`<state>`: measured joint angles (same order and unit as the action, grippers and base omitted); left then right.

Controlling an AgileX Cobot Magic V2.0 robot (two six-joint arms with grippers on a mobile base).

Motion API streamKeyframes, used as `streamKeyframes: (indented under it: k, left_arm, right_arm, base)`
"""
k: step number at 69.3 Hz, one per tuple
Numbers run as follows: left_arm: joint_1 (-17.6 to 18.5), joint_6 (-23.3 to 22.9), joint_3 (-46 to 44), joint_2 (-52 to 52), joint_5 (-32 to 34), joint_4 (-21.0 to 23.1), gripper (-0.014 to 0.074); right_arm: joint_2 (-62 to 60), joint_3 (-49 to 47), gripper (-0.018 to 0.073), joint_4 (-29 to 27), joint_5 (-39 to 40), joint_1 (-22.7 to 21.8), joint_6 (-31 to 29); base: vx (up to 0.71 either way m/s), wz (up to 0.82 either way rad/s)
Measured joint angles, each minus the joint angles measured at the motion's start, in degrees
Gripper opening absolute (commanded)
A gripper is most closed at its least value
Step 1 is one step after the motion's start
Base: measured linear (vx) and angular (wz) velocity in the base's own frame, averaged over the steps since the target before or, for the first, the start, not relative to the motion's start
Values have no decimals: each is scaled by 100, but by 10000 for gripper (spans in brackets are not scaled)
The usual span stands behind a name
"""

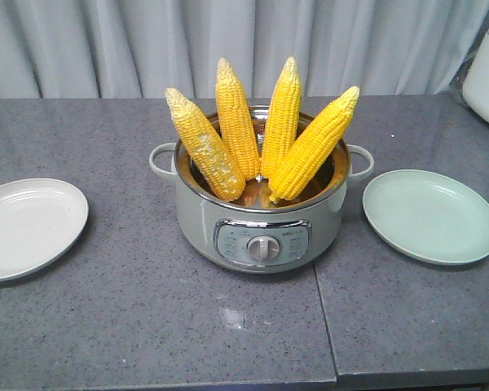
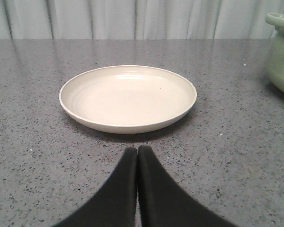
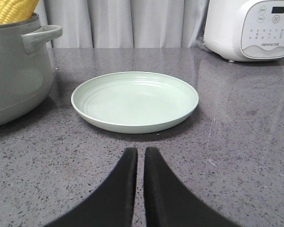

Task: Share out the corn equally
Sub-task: 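Drive closer and align the base in front of the corn pot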

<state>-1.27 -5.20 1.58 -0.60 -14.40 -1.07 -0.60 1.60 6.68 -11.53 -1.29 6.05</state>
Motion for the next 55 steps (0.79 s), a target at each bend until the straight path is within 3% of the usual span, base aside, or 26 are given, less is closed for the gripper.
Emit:
streamKeyframes:
  k: [55]
  left_arm:
    - [0,0,0,0,0,0,-9]
  right_arm:
    - [0,0,-8,0,0,0,0]
  base:
    - [0,0]
